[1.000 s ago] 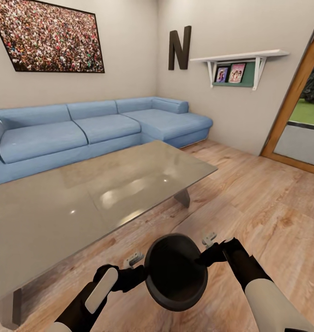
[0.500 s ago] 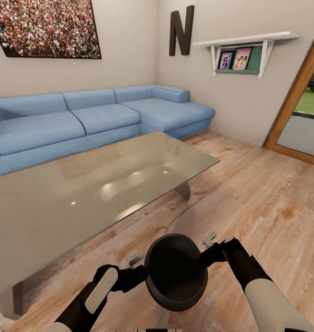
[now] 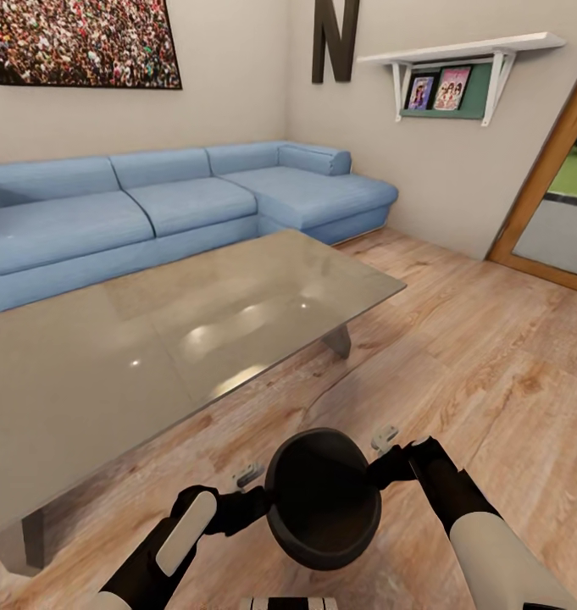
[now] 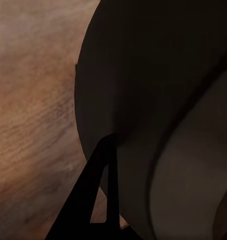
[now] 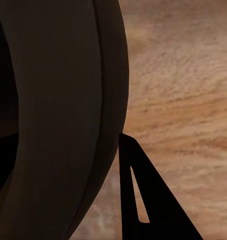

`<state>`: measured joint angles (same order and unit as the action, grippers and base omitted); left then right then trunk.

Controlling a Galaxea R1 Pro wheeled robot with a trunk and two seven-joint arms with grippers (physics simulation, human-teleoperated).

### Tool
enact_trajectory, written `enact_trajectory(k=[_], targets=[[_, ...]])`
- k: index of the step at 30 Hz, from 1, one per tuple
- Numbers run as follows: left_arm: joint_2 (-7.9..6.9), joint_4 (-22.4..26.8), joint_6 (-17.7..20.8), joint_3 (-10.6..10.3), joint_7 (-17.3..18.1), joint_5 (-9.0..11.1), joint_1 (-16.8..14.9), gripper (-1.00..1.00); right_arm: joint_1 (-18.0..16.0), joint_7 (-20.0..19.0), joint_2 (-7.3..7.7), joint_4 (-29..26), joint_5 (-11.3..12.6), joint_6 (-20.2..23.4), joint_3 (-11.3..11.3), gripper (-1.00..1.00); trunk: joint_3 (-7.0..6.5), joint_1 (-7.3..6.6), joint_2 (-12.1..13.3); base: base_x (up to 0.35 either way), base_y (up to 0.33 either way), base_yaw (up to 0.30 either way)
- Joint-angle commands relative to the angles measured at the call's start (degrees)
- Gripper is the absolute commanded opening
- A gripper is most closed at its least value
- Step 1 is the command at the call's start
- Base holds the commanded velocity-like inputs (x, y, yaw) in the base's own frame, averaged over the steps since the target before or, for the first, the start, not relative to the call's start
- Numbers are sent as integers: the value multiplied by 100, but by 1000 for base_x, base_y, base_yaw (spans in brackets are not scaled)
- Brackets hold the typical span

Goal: Place each of the two pumpkins and all three candles from the living room inside a cabinet in the living room (use any cabinet), then make sure every cabinet is closed, and position the cauldron so it is next to a table in the living room.

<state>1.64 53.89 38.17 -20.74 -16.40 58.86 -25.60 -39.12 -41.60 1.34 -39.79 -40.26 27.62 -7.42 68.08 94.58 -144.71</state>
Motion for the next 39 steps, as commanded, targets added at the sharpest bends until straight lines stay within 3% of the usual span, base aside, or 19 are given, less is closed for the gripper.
enact_trajectory(k=[1,7,25,37,38,39], targets=[[-6,1158,-414,-11,-80,-384,-7,-100,2,-2836,323,5,-201,622,3,-100,28,1,-4,0,0,0],[-6,1158,-414,-1,-79,-381,-7,-100,1,-2836,323,4,-201,622,3,-100,28,1,-4,0,0,0],[-6,1159,-415,8,-83,-382,-7,-100,1,-2836,324,4,-201,622,-2,-100,426,47,-28,0,0,0],[-6,1159,-409,25,-74,-375,-7,-100,1,-2836,330,4,-201,622,-5,-100,426,47,-28,0,0,0],[-6,1159,-408,26,-74,-375,-7,-100,1,-2838,330,5,-201,622,-5,100,426,47,-28,0,0,0],[-6,1159,-411,26,-74,-375,-7,-100,1,-2841,331,4,-201,618,-5,100,426,47,-28,0,0,0]])
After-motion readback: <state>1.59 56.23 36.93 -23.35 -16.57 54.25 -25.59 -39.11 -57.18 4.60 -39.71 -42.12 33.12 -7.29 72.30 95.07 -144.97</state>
